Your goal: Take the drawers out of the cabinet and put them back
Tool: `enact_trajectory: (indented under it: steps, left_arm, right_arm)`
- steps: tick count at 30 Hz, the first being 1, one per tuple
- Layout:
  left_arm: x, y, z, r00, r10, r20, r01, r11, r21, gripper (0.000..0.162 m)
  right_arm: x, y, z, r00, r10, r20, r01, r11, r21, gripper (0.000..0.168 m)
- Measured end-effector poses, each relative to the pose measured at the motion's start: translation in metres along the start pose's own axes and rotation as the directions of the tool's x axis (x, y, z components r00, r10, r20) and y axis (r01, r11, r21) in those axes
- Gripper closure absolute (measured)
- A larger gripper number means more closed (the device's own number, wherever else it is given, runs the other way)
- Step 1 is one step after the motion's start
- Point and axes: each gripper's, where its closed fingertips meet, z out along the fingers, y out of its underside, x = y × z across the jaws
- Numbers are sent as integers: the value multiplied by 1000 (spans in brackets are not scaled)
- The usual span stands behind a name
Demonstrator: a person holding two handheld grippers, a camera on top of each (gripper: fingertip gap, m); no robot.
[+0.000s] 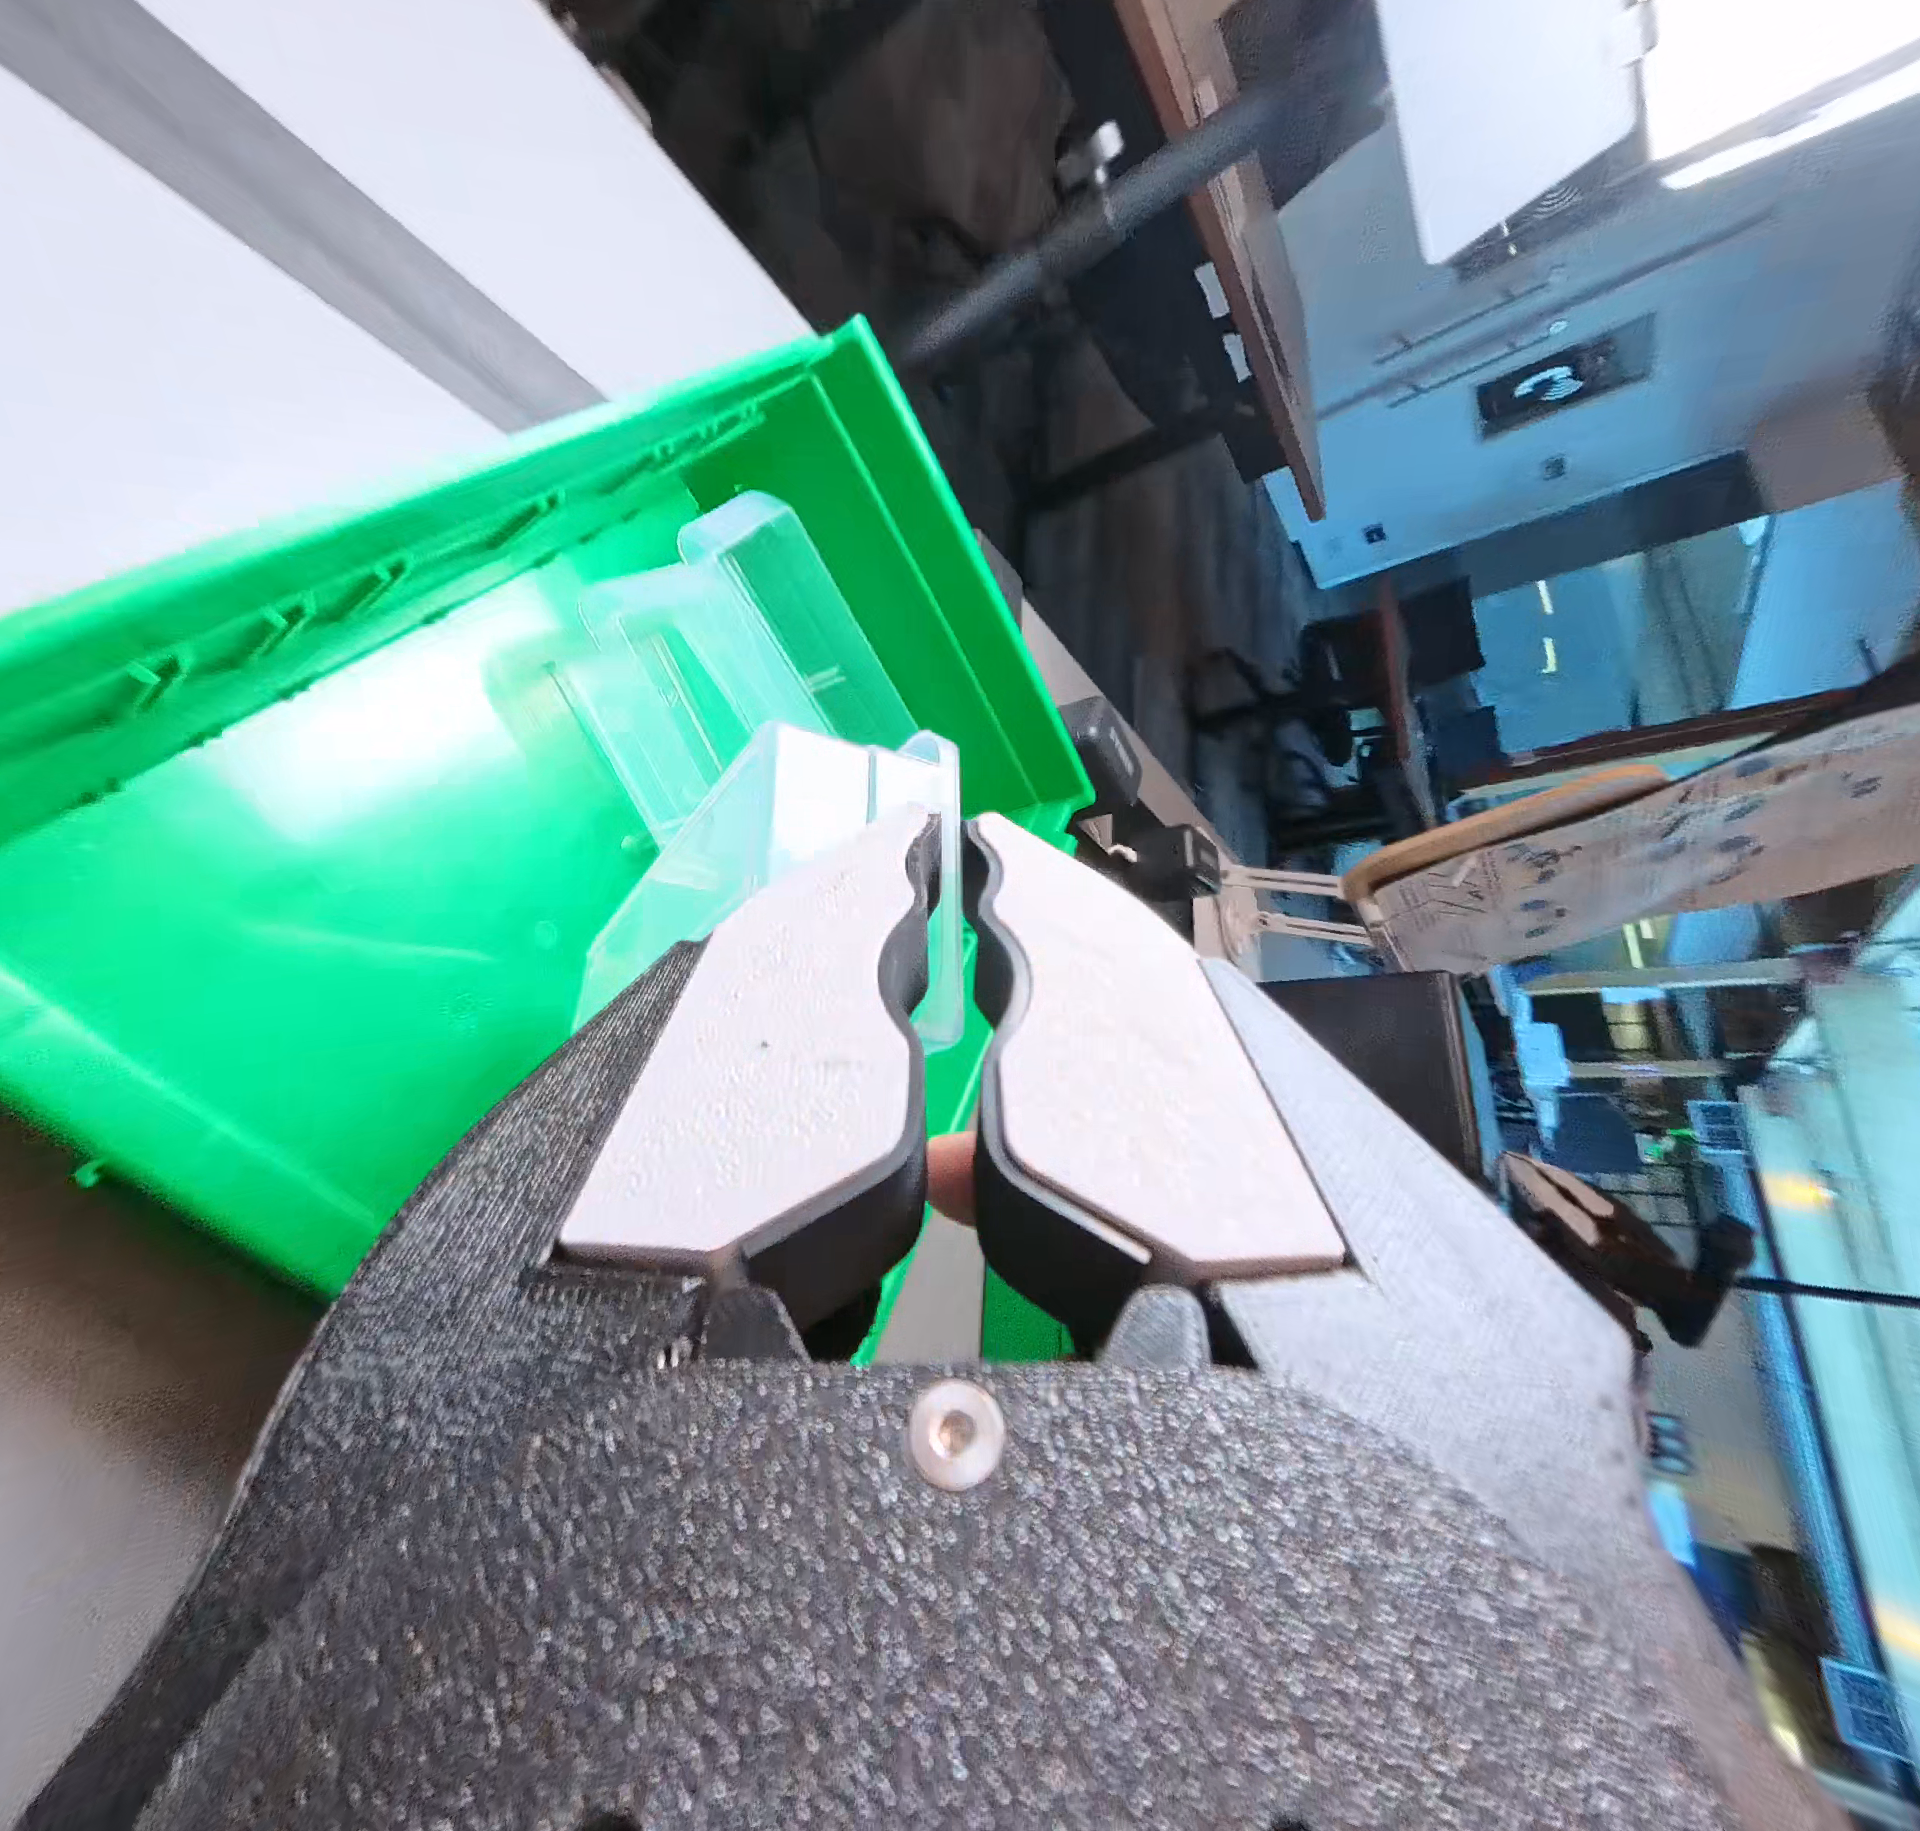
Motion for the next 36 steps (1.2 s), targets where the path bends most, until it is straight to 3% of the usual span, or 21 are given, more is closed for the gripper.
enact_trajectory:
  steps: [5, 11, 16, 24, 29, 33, 36]
  left_arm:
    - [0, 0, 0, 1000, 0, 2, 0, 1000, 2, 162]
    - [0, 0, 0, 1000, -2, -5, 2, 1000, 4, 162]
    - [0, 0, 0, 1000, 1, -5, -1, 1000, 2, 162]
    - [0, 0, 0, 1000, -2, -6, 2, 1000, 3, 162]
    - [0, 0, 0, 1000, -8, -11, 8, 1000, 6, 162]
    - [0, 0, 0, 1000, -10, -12, 10, 1000, 6, 162]
    - [0, 0, 0, 1000, -13, -11, 13, 1000, 8, 162]
  right_arm:
    - [-36, -14, 23, 997, -76, -4, 76, 996, 45, 164]
    - [-81, -34, 21, 973, -53, 225, 31, 995, 99, 155]
    - [-113, -28, 23, 904, 0, 428, -35, 997, 73, 152]
    - [-116, -23, 19, 781, 95, 618, -173, 983, 68, 143]
    - [-122, 16, 8, 695, -85, 714, 65, 996, 55, 143]
    - [-133, 48, 4, 622, -144, 769, 199, 980, 22, 143]
    - [-138, 58, 13, 632, -165, 757, 244, 970, 8, 150]
